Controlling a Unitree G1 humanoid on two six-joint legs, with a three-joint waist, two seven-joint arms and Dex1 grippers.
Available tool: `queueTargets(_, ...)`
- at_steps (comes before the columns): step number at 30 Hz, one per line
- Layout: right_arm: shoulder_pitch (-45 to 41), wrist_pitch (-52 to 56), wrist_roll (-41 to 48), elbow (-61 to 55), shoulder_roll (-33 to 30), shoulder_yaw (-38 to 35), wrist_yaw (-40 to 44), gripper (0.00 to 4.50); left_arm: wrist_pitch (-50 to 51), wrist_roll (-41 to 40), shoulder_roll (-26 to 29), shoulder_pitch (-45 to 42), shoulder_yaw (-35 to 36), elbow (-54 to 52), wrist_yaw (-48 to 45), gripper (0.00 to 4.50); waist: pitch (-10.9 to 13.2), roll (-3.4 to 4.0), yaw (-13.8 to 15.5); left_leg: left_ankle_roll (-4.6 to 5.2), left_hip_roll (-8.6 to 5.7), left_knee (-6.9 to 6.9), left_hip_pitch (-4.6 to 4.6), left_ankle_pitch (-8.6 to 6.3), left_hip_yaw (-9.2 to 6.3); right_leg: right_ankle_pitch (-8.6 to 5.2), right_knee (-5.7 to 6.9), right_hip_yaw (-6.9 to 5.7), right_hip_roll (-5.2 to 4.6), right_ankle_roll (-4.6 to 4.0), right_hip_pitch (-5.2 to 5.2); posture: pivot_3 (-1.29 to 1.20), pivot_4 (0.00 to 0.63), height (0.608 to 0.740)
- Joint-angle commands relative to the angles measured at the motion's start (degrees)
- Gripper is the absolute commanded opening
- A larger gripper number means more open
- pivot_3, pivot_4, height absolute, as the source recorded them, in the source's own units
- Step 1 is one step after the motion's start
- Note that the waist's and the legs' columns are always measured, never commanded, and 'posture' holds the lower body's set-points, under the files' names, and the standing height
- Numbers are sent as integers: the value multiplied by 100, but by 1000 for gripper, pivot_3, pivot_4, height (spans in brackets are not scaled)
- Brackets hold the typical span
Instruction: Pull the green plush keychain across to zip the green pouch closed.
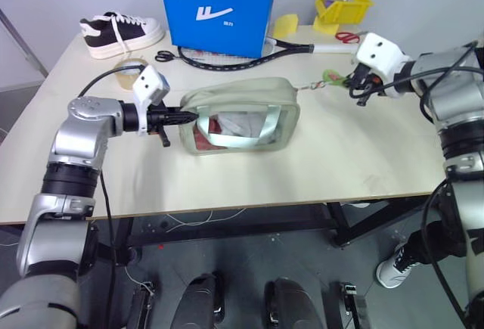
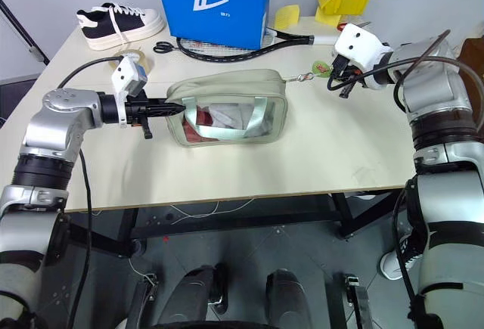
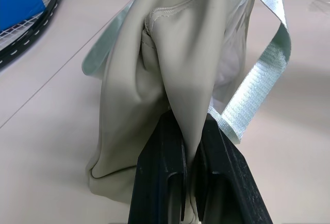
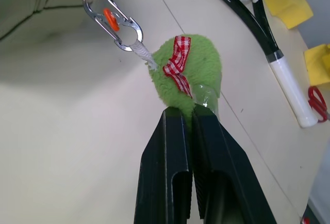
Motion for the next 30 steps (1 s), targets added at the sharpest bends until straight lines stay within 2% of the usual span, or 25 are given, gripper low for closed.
queueTargets(1, 564, 444, 202, -499, 190, -293, -236, 11, 5, 2, 129, -77, 134, -120, 3, 0, 0, 0, 3, 0, 0, 1, 0, 0, 1, 0, 0, 0, 0, 0, 0, 0, 150, 740)
queueTargets(5, 1145, 814, 331, -914, 622, -423, -614, 11, 27, 2, 112, -116, 114, -120, -5, 0, 1, 2, 2, 0, 0, 7, 1, 1, 1, 1, 9, 1, 0, 1, 0, 0, 150, 740)
queueTargets(11, 1553, 850, 369, -891, 855, -505, -1084, 11, 11, 10, 84, -161, 92, -86, -17, 0, 1, 1, 10, 1, -1, 10, 0, 0, 0, 1, 8, 0, 2, 1, 2, 0, 150, 740)
queueTargets(20, 2038, 1369, 569, -1669, 1103, -437, -969, 11, 7, 11, 11, -195, 69, -63, -8, 0, 1, 1, 15, 1, 0, 14, 1, 0, -2, 1, 9, 0, 4, 2, 5, 0, 150, 740)
queueTargets(24, 2054, 1818, 874, -2034, 1060, -624, -797, 11, -10, 39, 0, -205, 54, -54, -10, 0, 1, 1, 14, 2, 0, 16, 1, 0, -3, 3, 9, 0, 4, 5, 6, 0, 150, 740)
queueTargets(27, 2003, 2047, 1075, -2350, 792, -802, -578, 912, -12, 62, -6, -188, 59, -59, 28, 0, 1, 2, 23, 2, 0, 18, 1, 0, -4, 3, 9, 0, 4, 5, 7, 0, 150, 740)
queueTargets(29, 1980, 2284, 1241, -2701, 471, -925, -337, 1879, -2, 50, -1, -217, 87, -38, 27, 0, 1, 2, 32, 5, -1, 19, 0, -2, -4, 3, 9, 0, 2, 5, 6, 0, 150, 740)
queueTargets(30, 1967, 2435, 1332, -2897, 317, -973, -224, 2414, -1, 48, 7, -245, 101, -4, 22, 375, 2, 2, 32, 6, -1, 20, -1, -3, -4, 3, 7, 0, 2, 6, 6, 0, 150, 740)
